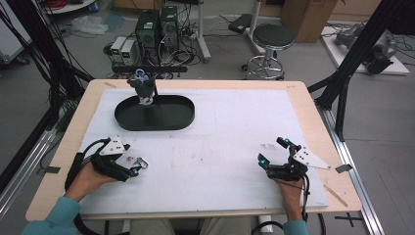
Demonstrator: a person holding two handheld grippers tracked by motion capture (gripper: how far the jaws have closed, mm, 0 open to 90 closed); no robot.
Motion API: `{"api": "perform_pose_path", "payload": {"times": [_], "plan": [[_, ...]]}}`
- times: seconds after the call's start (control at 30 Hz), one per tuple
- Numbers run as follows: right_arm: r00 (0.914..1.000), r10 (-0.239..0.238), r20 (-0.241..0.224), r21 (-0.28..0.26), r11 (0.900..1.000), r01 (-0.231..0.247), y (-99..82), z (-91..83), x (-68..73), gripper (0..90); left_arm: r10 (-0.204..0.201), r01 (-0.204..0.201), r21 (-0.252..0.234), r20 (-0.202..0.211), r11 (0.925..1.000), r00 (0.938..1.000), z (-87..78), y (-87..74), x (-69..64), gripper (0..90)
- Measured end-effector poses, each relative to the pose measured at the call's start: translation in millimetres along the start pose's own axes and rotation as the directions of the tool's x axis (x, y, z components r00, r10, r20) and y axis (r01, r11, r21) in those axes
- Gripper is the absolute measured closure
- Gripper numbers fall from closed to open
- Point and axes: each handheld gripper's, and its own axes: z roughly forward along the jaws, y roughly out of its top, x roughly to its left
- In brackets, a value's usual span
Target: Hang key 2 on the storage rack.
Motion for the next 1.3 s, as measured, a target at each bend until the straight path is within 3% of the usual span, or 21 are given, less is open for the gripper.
{"api": "perform_pose_path", "payload": {"times": [0.27,0.43,0.8,1.3], "plan": [[1.0,0.001,0.0,-0.003,1.0,-0.001,-0.1,0.1,0.0,0.7,-0.028,0.028,0.02,0.026,0.9994,0.9993,2.0,-0.3,1.8,23.3],[1.0,-0.002,0.003,0.0,1.0,0.002,-0.1,0.0,0.1,0.7,-0.024,0.022,0.044,0.04,0.9988,0.9989,4.7,-0.7,1.9,33.4],[1.0,0.005,0.0,-0.003,1.0,-0.005,-0.1,0.0,0.2,0.7,-0.033,0.032,0.091,0.009,0.9953,0.9994,5.6,-0.3,1.4,57.4],[1.0,0.003,0.001,-0.003,1.0,-0.003,-0.1,0.0,0.2,0.7,-0.033,0.033,0.097,0.001,0.9947,0.9994,6.1,0.2,1.3,72.2]]}}
